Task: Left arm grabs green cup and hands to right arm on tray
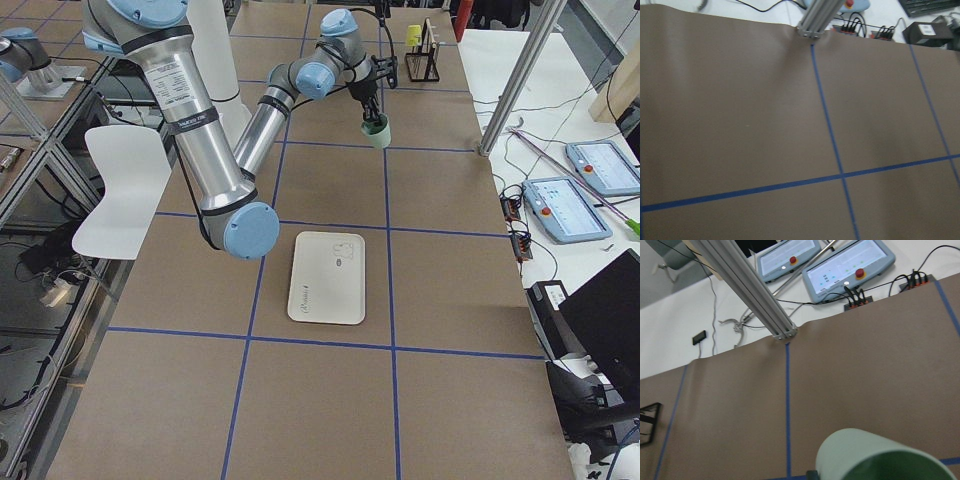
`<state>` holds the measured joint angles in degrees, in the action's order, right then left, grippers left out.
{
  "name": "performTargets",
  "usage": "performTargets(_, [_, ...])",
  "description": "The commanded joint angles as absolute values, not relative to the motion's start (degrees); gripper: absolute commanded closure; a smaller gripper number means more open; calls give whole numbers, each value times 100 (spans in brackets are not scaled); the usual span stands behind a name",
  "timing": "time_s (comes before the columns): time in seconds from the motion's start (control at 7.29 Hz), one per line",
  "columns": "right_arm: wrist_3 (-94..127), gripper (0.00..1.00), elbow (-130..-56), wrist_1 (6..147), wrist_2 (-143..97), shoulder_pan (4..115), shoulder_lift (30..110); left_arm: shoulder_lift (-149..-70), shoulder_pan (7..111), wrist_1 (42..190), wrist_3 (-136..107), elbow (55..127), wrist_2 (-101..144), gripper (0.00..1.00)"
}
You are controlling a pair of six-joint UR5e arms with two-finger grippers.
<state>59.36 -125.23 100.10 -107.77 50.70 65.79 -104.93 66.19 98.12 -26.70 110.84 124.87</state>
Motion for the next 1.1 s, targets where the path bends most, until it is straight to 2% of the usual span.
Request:
performTargets(0.0, [4420,100,-12577,10397,-11878,5762,7169,-9802,7248,9599,-527,10803,12445,0])
performTargets(0.41, [2519,100,-12577,10512,-12050,6195,8091,-8934,8504,9457,587,10679,12953,0])
performTargets(0.55, [2026,100,-12568,10486,-12050,6396,8391,-8512,8595,9457,615,10461,12964,0])
performTargets(0.96, [1292,100,-12533,10450,-12050,6574,9069,-7904,8982,9509,967,10231,12964,0])
